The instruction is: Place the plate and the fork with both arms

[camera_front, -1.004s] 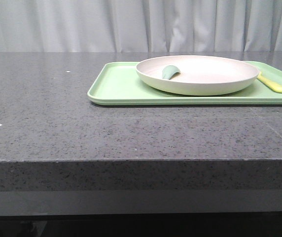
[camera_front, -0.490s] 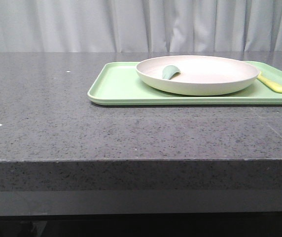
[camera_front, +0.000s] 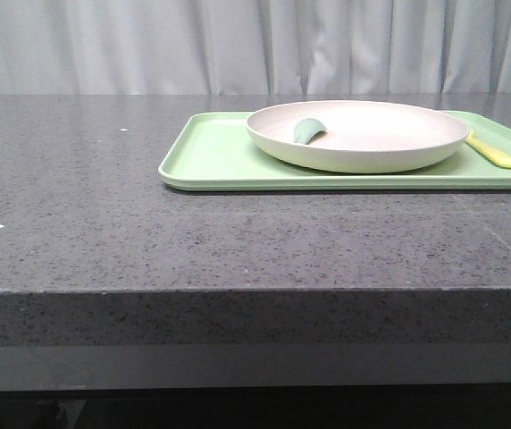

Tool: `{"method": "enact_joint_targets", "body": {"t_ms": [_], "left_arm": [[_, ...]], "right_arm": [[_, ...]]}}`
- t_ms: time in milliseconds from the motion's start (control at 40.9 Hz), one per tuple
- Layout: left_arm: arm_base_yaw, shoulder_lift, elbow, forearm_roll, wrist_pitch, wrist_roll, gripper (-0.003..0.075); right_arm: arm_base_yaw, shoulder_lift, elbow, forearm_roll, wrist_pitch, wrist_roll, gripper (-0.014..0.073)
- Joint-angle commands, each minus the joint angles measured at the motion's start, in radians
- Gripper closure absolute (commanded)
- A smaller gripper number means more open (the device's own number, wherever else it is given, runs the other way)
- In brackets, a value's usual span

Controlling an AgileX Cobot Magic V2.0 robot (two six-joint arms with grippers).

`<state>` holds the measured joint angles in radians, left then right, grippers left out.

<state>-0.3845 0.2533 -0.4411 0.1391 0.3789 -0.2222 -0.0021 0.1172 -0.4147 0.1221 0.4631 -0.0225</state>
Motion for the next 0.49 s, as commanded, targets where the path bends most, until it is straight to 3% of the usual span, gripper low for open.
{"method": "enact_joint_targets", "body": {"t_ms": [0, 171, 343, 465], "left_arm": [[0.002, 0.009, -0.029, -0.035, -0.084, -0.009, 0.0738], [0.002, 0.009, -0.022, -0.154, -0.086, 0.150, 0.0738], [0.006, -0.040, 0.074, -0.154, -0.222, 0.154, 0.0738], [0.067, -0.129, 0.171, -0.154, -0.304, 0.154, 0.0738]], "right_arm": [[-0.006, 0.012, -0.024, -0.005, -0.084, -0.011, 0.0661], [-0.006, 0.012, -0.024, -0.005, -0.084, -0.011, 0.0661], [-0.006, 0.012, -0.024, -0.005, -0.084, -0.011, 0.0661], [-0.006, 0.012, -0.024, -0.005, -0.084, -0.011, 0.0661]]}}
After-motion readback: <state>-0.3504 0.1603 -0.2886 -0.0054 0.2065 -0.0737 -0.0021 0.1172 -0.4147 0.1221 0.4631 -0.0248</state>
